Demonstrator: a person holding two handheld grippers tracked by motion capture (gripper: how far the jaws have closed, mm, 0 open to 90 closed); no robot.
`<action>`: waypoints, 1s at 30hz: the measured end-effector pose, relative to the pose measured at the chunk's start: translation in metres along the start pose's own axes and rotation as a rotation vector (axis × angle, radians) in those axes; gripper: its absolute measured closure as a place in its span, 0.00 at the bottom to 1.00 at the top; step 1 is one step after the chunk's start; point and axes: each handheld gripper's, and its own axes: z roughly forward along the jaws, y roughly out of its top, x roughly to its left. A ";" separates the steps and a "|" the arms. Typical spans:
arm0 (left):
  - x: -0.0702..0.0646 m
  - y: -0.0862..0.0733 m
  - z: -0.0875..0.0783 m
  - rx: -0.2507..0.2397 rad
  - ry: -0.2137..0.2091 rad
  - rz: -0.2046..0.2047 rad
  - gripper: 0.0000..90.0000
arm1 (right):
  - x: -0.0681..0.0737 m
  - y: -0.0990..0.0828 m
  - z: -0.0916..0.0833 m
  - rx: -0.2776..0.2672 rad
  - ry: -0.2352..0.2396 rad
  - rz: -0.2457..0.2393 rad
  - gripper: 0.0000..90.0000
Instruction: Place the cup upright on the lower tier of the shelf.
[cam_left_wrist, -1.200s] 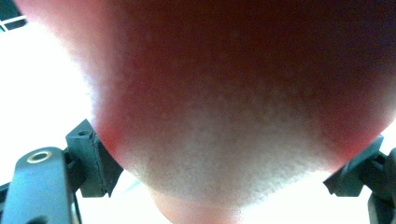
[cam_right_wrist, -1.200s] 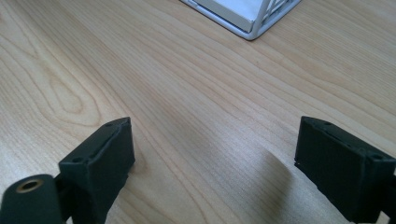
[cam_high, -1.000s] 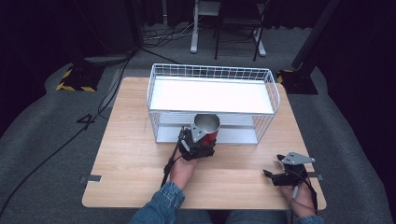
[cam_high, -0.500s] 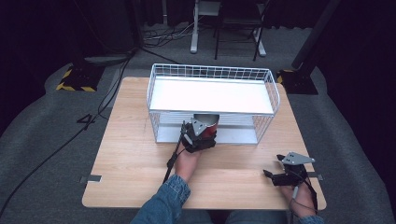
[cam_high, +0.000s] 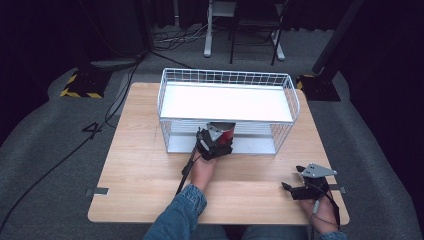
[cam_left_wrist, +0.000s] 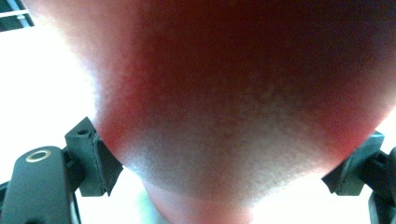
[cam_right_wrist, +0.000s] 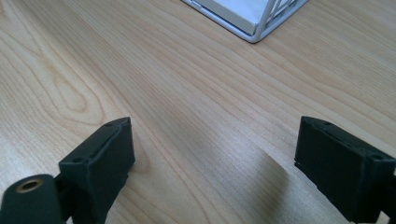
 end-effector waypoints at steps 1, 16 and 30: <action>0.000 0.000 0.000 0.000 -0.003 -0.002 0.18 | 0.000 0.000 0.000 0.000 0.000 -0.001 0.13; 0.001 -0.002 -0.003 0.035 -0.023 0.034 0.02 | 0.000 0.000 0.000 -0.003 -0.003 -0.005 0.13; 0.000 -0.005 -0.025 -0.006 -0.052 0.046 0.00 | -0.001 0.000 0.000 0.004 0.010 0.006 0.13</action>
